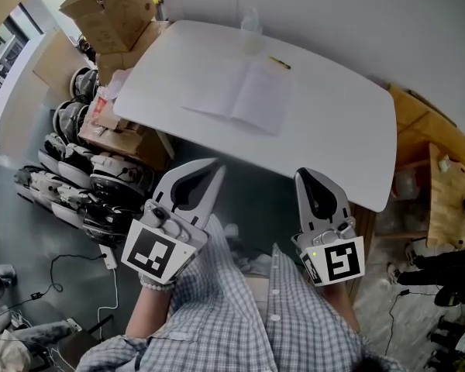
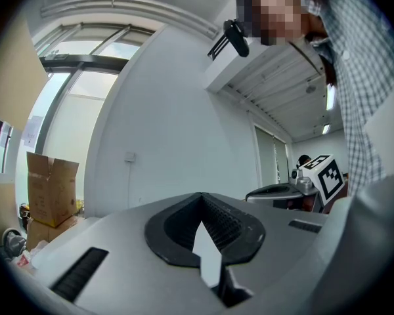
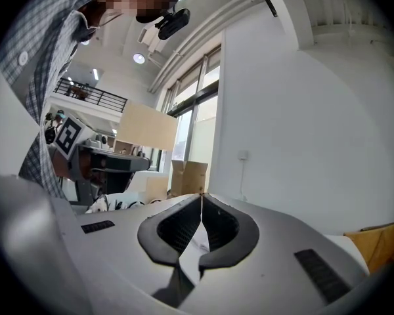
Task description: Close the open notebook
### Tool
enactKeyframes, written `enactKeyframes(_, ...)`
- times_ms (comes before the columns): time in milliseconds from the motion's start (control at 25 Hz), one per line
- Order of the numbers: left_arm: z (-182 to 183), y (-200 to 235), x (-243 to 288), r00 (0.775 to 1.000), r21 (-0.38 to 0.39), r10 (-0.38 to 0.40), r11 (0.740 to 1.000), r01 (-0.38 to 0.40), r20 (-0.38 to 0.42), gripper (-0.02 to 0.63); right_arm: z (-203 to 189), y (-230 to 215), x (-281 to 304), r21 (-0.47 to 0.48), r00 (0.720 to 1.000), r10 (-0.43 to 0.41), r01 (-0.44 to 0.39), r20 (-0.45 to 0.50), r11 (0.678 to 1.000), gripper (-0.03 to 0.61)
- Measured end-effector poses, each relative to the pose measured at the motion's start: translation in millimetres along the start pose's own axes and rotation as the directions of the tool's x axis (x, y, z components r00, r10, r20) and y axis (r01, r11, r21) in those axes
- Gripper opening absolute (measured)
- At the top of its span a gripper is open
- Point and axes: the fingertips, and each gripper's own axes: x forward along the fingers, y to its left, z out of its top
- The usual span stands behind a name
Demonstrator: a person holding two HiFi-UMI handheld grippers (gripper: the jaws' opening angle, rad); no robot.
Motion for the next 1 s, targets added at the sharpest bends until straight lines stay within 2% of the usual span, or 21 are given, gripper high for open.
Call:
enactKeyframes(120, 0, 18, 4, 1.0, -0.002, -0.021, 1.0, 0.021, 0.019, 0.006, -3, 4, 19, -0.003, 1.0, -0.009, 0.009, -0.004, 1.0, 0.02)
enactKeyframes(360, -10, 49, 1, 0.999, -0.01, -0.026, 1.0, 0.026, -0.026, 0.006, -5, 14, 42, -0.002, 0.999, -0.026, 0.026, -0.023, 1.0, 0.02)
enactKeyframes(520, -7, 62, -2, 1.0, -0.018, -0.023, 1.0, 0.023, 0.02, 0.008, -15, 22, 54, 0.013, 0.999, -0.016, 0.017, -0.049, 1.0, 0.02)
enactKeyframes(1000, -18, 85, -10, 0.998, -0.03, 0.063, 0.998, -0.063, 0.01, 0.008, -48, 1, 82, 0.101, 0.993, -0.024, 0.035, -0.112, 0.994, 0.02)
